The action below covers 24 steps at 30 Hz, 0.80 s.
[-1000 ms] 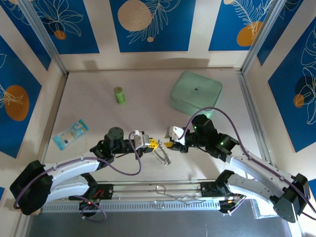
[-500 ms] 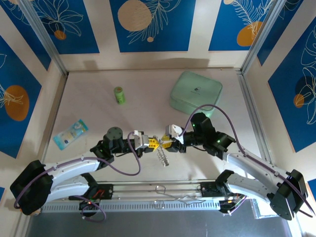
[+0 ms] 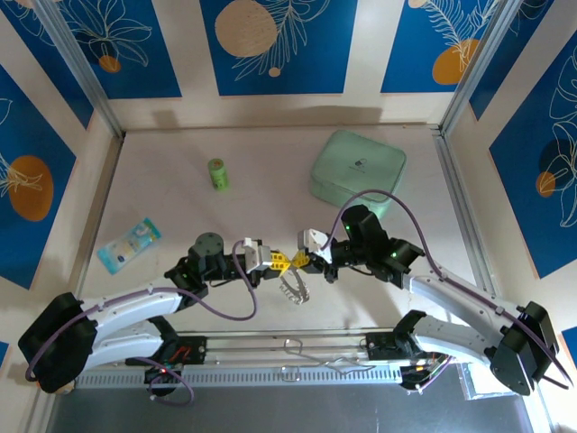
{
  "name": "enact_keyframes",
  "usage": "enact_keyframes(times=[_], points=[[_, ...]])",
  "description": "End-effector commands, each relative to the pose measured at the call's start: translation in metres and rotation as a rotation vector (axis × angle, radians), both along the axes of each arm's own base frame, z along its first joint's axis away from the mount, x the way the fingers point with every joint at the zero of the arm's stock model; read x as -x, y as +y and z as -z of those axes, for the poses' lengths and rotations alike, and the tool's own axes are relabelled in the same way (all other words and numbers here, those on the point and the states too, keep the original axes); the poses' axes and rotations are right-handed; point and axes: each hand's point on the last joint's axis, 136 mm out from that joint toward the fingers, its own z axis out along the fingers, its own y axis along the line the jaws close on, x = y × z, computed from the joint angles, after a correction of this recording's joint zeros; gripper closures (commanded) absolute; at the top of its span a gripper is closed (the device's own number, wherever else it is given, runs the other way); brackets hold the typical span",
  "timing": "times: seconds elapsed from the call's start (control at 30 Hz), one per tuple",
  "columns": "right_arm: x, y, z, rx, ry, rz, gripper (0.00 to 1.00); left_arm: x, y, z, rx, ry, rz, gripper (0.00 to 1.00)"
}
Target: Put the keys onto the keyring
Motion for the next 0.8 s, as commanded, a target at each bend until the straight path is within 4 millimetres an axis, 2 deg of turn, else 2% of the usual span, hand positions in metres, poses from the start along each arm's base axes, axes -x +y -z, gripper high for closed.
enact_keyframes(times=[0.0, 0.23, 0.4, 0.43, 0.47, 0.53, 0.6, 0.67, 0.77], points=[[0.001, 0.001, -0.006, 0.066, -0.056, -0.019, 1.0, -0.004, -0.003, -0.006, -0.032, -0.025, -0.01, 0.87], [0.003, -0.002, 0.003, 0.224, -0.073, -0.057, 1.0, -0.009, -0.007, 0.0, -0.124, 0.006, -0.008, 0.85], [0.005, 0.002, 0.003, 0.28, -0.074, -0.09, 1.0, -0.01, -0.007, -0.003, -0.137, -0.021, -0.005, 1.0], [0.006, 0.003, 0.002, 0.263, -0.07, -0.094, 1.0, -0.01, -0.007, -0.004, -0.135, -0.026, -0.006, 1.0], [0.006, 0.003, -0.003, 0.235, -0.071, -0.089, 0.98, -0.009, -0.006, -0.004, -0.134, -0.03, -0.008, 1.0], [0.004, 0.001, -0.009, 0.163, -0.062, -0.067, 0.8, -0.009, -0.005, -0.007, -0.116, -0.04, -0.011, 1.0], [0.001, -0.003, -0.015, 0.087, -0.057, -0.041, 0.67, -0.008, -0.005, -0.011, -0.085, -0.049, -0.014, 1.0], [-0.002, -0.007, -0.016, 0.039, -0.07, -0.009, 0.65, -0.006, -0.004, -0.013, -0.058, -0.05, -0.015, 1.0], [-0.004, -0.011, -0.005, 0.043, -0.084, 0.019, 0.65, -0.003, -0.002, -0.015, -0.024, -0.055, -0.011, 1.0]])
